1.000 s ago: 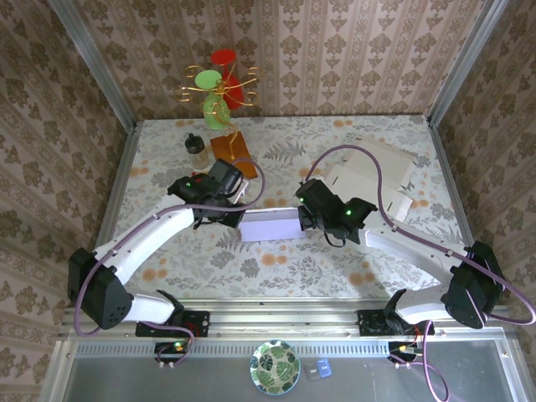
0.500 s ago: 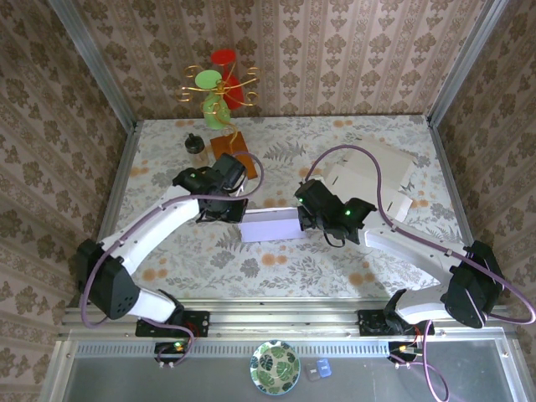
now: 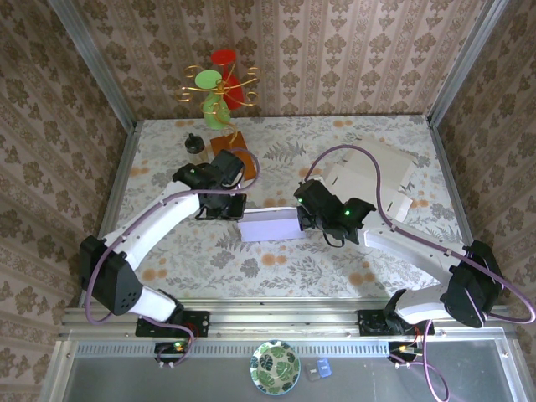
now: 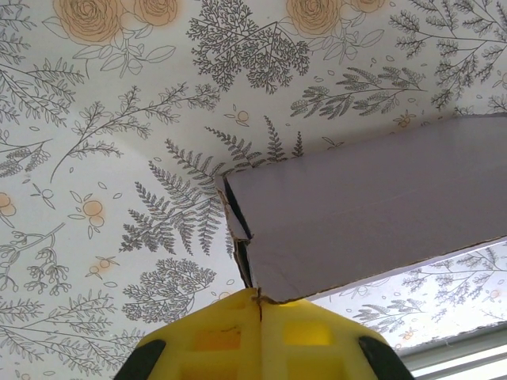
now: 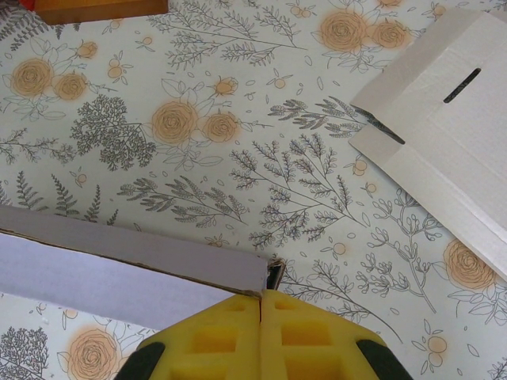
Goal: Fold the paper box
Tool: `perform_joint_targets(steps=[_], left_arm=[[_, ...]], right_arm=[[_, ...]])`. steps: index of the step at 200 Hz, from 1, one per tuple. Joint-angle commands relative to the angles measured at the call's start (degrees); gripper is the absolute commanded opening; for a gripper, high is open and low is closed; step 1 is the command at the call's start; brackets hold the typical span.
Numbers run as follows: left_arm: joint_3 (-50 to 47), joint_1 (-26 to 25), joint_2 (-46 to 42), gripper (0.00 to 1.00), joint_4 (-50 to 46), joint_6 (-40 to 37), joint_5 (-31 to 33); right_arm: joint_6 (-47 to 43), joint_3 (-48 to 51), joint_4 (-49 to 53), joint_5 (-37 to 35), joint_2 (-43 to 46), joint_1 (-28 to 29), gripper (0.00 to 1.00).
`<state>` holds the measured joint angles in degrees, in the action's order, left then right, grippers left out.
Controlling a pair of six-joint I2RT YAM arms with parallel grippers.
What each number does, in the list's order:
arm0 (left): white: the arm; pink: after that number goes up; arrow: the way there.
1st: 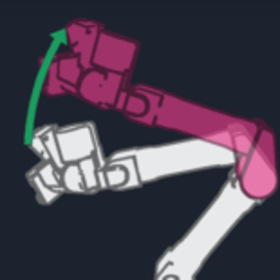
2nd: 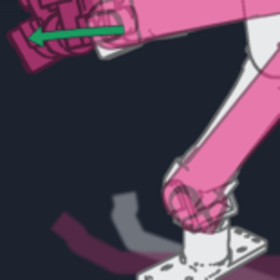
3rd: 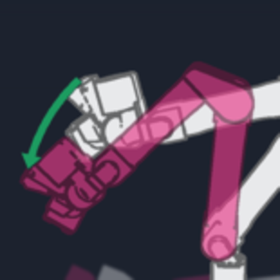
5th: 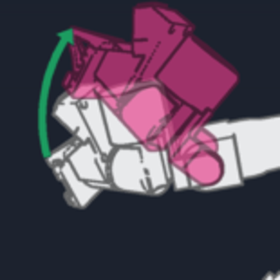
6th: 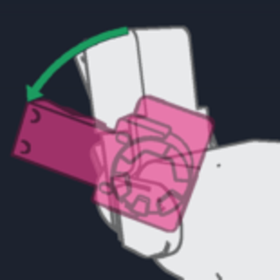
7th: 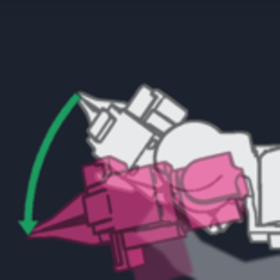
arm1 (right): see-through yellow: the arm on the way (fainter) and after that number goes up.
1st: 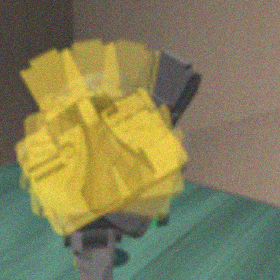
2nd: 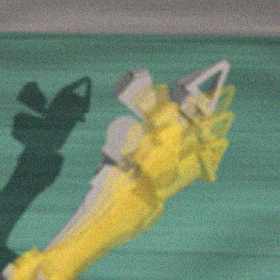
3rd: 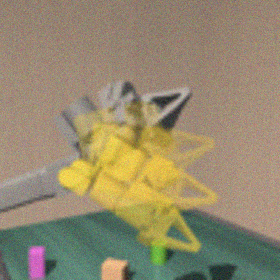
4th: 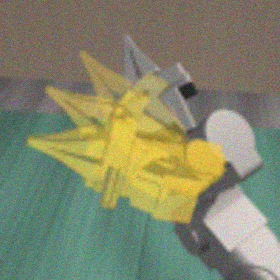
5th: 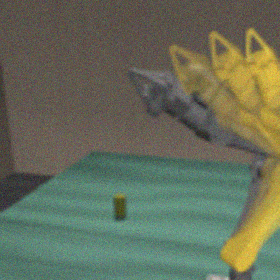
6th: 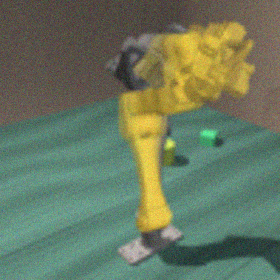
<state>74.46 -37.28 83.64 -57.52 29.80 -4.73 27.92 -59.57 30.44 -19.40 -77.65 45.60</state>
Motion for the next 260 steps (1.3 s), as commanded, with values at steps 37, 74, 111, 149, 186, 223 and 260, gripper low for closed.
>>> perform_joint_targets(steps=[37,74,111,149,186,223,260], left_arm=[[-5.0,0.02,-2.03,0.0,3.82,1.07,-1.67],[-8.68,-0.12,-4.37,0.0,6.43,0.92,-0.78],[-12.55,-1.5,-6.78,0.0,8.86,1.32,1.55],[-15.5,-2.62,-8.09,0.0,10.58,1.68,3.66],[-16.25,-3.63,-8.58,0.0,10.81,1.59,5.49],[-16.16,-4.41,-8.58,0.0,10.8,1.14,6.41],[-15.64,-5.16,-8.34,0.0,10.57,1.14,7.08]], right_arm=[[0.85,-0.69,1.03,0.11,-1.19,0.77,0.0],[0.75,-0.04,0.68,0.21,-0.84,0.84,0.0],[0.74,1.22,0.68,0.21,-0.67,1.03,0.0],[1.85,2.22,-0.95,0.67,-0.4,1.16,0.0],[5.64,1.47,2.11,1.94,0.68,1.08,0.01],[20.51,1.35,3.5,10.11,6.09,-1.15,0.35],[45.51,9.3,-8.36,20.35,14.01,-7.64,0.54]])
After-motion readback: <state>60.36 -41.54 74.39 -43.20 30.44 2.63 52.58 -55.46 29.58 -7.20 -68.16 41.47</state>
